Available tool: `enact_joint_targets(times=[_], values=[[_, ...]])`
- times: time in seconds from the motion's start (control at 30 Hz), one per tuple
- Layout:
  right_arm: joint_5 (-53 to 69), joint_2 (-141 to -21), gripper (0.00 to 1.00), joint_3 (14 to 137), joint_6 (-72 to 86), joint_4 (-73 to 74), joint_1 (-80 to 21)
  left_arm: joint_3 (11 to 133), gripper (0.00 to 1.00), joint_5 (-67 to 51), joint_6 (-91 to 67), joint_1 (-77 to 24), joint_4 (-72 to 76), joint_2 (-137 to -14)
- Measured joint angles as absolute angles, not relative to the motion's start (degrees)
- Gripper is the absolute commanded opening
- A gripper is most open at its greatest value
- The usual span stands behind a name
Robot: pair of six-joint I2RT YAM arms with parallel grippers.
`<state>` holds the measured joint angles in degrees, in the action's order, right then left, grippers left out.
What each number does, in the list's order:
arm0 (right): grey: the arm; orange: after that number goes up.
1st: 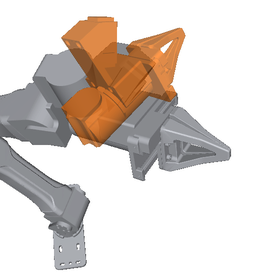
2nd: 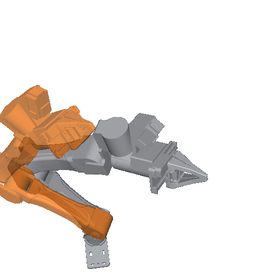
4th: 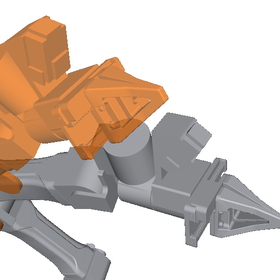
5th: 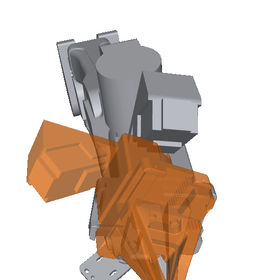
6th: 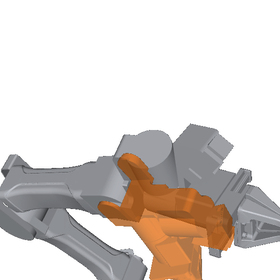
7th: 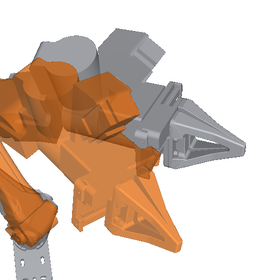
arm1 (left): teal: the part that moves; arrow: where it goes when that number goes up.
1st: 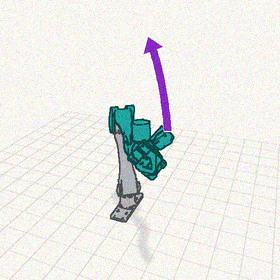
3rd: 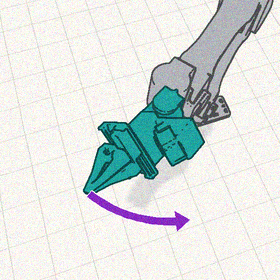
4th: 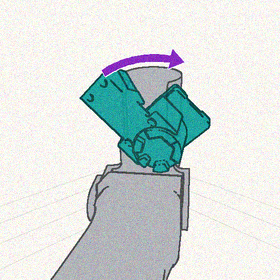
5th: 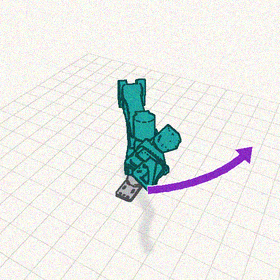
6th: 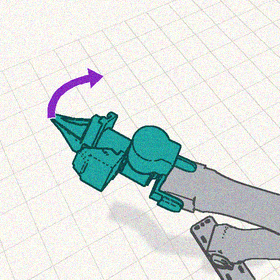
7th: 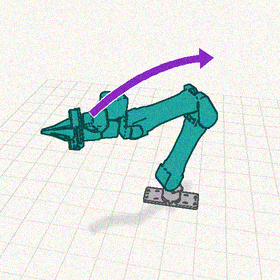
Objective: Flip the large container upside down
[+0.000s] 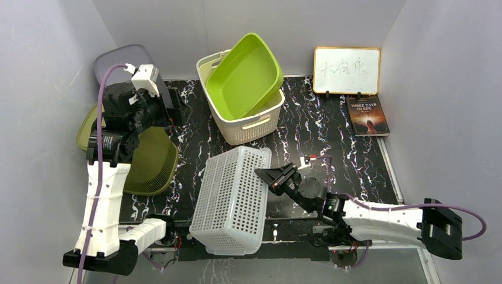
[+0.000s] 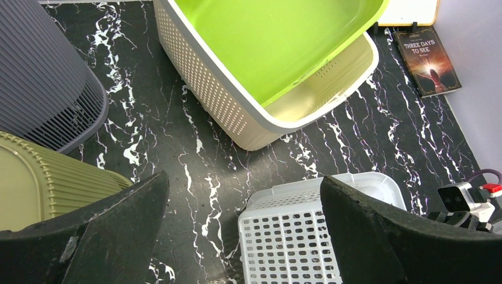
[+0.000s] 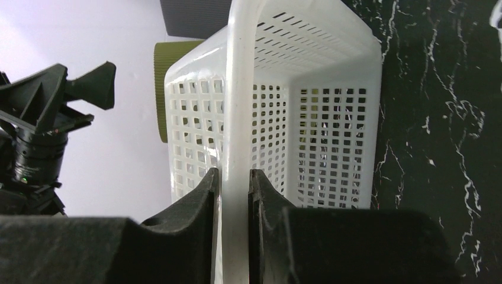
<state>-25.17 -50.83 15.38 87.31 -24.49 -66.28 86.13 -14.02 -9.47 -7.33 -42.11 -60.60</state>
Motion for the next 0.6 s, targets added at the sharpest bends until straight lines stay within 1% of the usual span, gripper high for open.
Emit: enact_joint_targets(times=[0.1,0.13,0.17,0.27,0.3,0.33,0.4,0.53,0.6], values=[[-26.5,-47.7,0.0,13.8,90.7,-21.0,-66.6,85.3,0.98,-14.2,-9.7,-7.3,-41.5,-60.5],[-27.2,-46.3,0.04,13.2,91.9,-19.7,-66.7,85.0,0.98,-14.3,-9.8,-7.3,-41.4,-60.5],[-27.8,-44.9,0.1,12.7,92.8,-18.2,-66.8,84.6,0.98,-14.3,-9.9,-7.3,-41.1,-60.5],[-30.1,-40.4,0.19,11.6,95.7,-13.6,-67.1,83.7,0.98,-14.4,-10.1,-7.3,-40.7,-60.6],[-30.9,-38.9,0.26,11.3,96.5,-12.2,-67.1,83.5,0.98,-14.4,-10.1,-7.3,-40.6,-60.6],[-32.0,-37.5,0.3,11.1,97.0,-10.4,-67.1,83.3,0.98,-14.4,-10.1,-7.3,-40.6,-60.6],[-34.0,-35.9,0.45,10.6,97.6,-6.7,-67.1,83.0,0.98,-14.4,-10.1,-7.3,-40.3,-60.6],[-37.2,-37.9,0.65,10.2,97.4,6.8,-67.0,82.5,0.99,-14.5,-10.1,-7.3,-40.0,-60.6],[-38.2,-40.8,0.68,10.3,97.4,12.8,-67.0,82.4,0.98,-14.5,-10.1,-7.3,-39.8,-60.6]])
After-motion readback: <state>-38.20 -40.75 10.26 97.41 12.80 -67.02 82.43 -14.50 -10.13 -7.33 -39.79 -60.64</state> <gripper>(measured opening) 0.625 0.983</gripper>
